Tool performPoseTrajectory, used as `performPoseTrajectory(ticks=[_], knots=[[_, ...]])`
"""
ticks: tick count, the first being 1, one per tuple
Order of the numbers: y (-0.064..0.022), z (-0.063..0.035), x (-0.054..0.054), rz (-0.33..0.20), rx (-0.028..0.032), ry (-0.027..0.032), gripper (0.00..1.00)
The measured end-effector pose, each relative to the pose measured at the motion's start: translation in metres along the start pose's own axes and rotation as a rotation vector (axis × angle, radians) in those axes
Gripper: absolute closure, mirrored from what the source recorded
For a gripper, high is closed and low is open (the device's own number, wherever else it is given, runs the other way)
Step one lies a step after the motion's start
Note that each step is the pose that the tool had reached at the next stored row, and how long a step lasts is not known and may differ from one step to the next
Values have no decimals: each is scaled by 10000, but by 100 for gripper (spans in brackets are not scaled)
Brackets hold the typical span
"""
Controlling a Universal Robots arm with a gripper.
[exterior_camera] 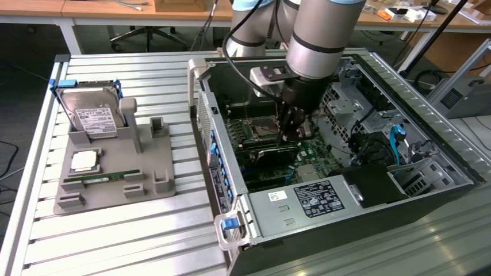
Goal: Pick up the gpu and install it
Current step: 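Press down on the gpu until it lock into place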
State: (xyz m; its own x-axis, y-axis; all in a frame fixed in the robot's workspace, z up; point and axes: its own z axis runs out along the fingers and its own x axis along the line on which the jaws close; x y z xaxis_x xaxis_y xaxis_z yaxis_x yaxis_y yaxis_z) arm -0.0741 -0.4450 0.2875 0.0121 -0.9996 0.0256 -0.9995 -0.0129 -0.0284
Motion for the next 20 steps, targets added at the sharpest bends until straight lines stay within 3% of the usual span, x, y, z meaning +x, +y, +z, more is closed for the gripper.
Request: performPoseTrajectory(ticks=[1,3,4,6,14,16,20], knots=[[0,4,0,-5,-190,-3,89],[0,9,0,-14,-508,-6,89],[0,11,0,-16,-619,-7,89],[5,10,0,-15,-643,-7,89],[435,40,-15,-17,-642,-8,89],[493,56,-16,-15,-640,-11,89],[526,118,-17,-16,-646,-2,89]])
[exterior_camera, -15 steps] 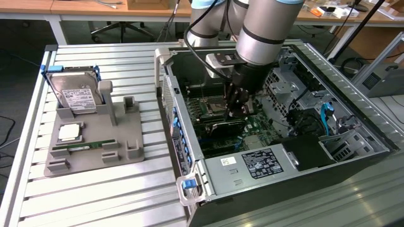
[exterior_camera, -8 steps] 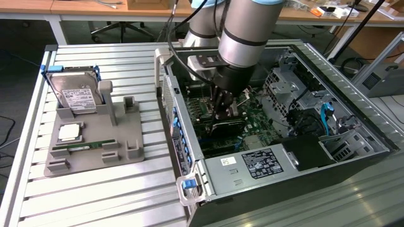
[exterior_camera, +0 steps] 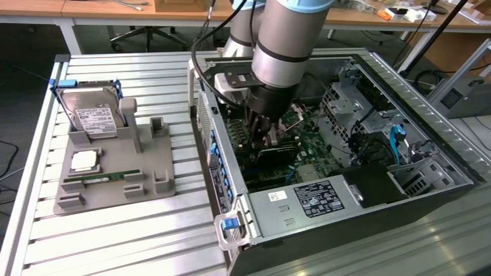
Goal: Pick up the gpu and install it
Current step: 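Press down on the gpu until it lock into place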
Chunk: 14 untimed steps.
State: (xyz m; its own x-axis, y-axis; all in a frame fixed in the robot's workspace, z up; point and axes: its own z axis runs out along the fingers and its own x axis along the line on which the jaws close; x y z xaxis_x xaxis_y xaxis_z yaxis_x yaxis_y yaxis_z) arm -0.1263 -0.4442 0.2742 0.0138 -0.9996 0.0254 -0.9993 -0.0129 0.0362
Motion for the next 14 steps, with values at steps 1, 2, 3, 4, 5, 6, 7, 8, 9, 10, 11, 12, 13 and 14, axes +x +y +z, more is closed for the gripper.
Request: performPoseTrajectory(ticks=[1,2,3,4,5,6,7,8,9,10,11,12,13,14], knots=[[6,13,0,-1,-1,4,89],[10,26,-1,-1,2,-1,89],[14,37,-1,-1,3,0,89],[20,48,-2,-1,3,1,89],[30,61,-2,0,4,-2,89],[41,68,-3,-1,1,0,89],[47,73,-1,-1,3,-2,89],[50,70,3,-2,0,4,89],[54,66,7,-2,-6,13,89],[56,67,7,0,-6,11,89],[58,68,11,0,-6,10,89],[60,68,14,1,-6,9,89],[62,68,18,1,-7,11,89],[62,69,19,2,-6,9,89]])
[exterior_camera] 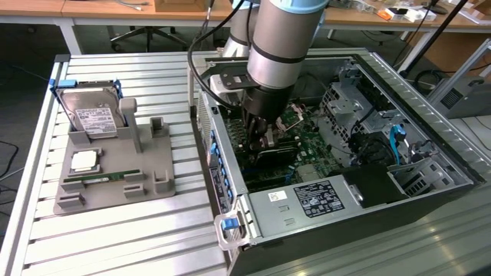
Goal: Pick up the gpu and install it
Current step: 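Press down on the gpu until it lock into place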
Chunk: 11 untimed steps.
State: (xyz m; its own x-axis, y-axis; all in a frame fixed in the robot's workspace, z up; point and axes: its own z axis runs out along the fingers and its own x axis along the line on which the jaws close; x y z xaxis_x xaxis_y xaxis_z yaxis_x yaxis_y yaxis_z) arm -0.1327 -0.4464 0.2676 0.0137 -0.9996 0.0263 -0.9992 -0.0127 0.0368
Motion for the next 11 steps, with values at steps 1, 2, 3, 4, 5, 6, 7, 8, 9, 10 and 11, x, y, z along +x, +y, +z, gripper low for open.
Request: performPoseTrajectory(ticks=[1,2,3,4,5,6,7,8,9,10,11], knots=[[-1,1,0,-2,1,-1,89],[-3,2,-2,-1,9,-12,89],[-3,-16,-3,-1,7,-9,89],[-3,-29,-3,-1,14,-21,89],[-2,-57,-3,-1,27,-38,89],[0,-96,-1,0,20,-30,89],[2,-154,1,-1,11,-14,89],[5,-219,3,-2,14,-18,89],[7,-270,5,-2,11,-14,89],[8,-314,6,-2,11,-15,89],[8,-332,4,-3,11,-15,89]])
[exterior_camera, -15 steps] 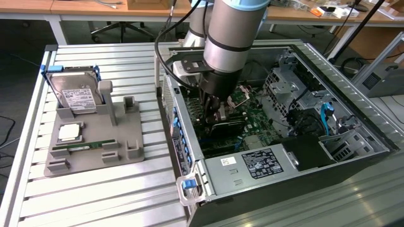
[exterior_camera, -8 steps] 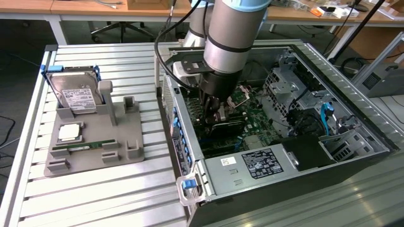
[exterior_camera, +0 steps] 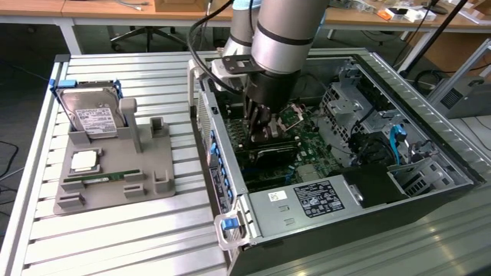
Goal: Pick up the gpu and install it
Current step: 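Press down on the gpu until it lock into place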
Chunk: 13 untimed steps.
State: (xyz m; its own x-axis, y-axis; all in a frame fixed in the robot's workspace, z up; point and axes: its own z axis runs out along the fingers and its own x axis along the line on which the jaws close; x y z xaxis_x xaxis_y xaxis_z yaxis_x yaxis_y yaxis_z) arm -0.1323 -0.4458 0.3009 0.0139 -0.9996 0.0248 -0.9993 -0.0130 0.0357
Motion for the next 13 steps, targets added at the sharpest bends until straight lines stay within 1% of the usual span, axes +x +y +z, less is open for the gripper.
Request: performPoseTrajectory(ticks=[6,9,13], knots=[[0,1,-116,-2,0,0,89],[5,40,-155,-2,-3,-4,89],[15,105,-174,-2,-8,-3,89]])
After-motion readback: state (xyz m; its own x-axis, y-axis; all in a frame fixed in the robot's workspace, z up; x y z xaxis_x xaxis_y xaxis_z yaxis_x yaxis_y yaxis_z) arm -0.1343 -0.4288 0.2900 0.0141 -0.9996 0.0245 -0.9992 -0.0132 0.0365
